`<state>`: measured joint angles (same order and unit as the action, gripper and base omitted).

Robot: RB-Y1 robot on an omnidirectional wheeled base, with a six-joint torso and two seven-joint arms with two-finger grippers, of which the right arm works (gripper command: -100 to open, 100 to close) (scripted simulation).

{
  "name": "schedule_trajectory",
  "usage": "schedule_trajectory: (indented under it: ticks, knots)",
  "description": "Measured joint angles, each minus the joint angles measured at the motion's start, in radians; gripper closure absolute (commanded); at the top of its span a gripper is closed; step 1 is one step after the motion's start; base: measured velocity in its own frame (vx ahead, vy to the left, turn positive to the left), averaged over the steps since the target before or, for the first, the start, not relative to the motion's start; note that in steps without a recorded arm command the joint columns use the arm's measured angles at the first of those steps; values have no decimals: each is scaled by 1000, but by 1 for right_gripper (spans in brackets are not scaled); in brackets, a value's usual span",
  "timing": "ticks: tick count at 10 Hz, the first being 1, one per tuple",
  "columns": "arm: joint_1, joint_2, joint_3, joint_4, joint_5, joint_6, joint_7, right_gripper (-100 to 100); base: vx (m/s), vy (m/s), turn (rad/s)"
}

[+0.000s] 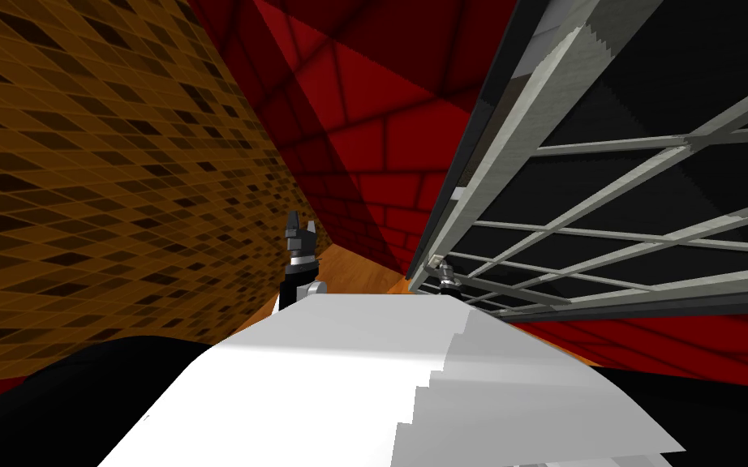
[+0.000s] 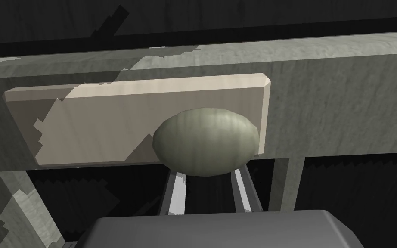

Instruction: Pull the door open

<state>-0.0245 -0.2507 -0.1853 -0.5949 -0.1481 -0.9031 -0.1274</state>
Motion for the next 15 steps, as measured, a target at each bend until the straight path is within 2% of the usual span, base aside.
schedule_trajectory:
  ticks: [1, 2, 3, 4, 5, 6, 7, 9, 10, 11, 13, 15]
  knots:
    - [-7, -2, 7, 18, -9, -12, -26, 100, -43, -11, 36]
    - [-8, -4, 16, 19, -23, -12, -54, 100, -40, -8, 32]
    - [11, -1, 21, -20, -29, 8, -75, 100, -41, -12, 19]
    - [1, -3, 29, -1, -39, 2, -100, 100, -33, -8, 30]
    - [-16, -9, 34, 37, -44, -16, -126, 100, -14, -1, 0]
    - [-9, -8, 36, 23, -45, -10, -136, 100, -17, -5, 16]
    - [8, -4, 40, -16, -54, 14, -150, 100, -44, -15, 40]
    - [1, -10, 56, -1, -73, 9, -204, 100, -36, -8, 33]
    - [11, -7, 62, -23, -83, 21, -226, 100, -29, -10, 4]
    - [-10, -9, 67, 17, -87, 7, -248, 100, -39, -10, 38]
    - [-33, -20, 82, 69, -100, -24, -305, 100, -11, 0, 9]
    - [-20, -17, 82, 47, -103, -11, -308, 100, 0, 0, 0]
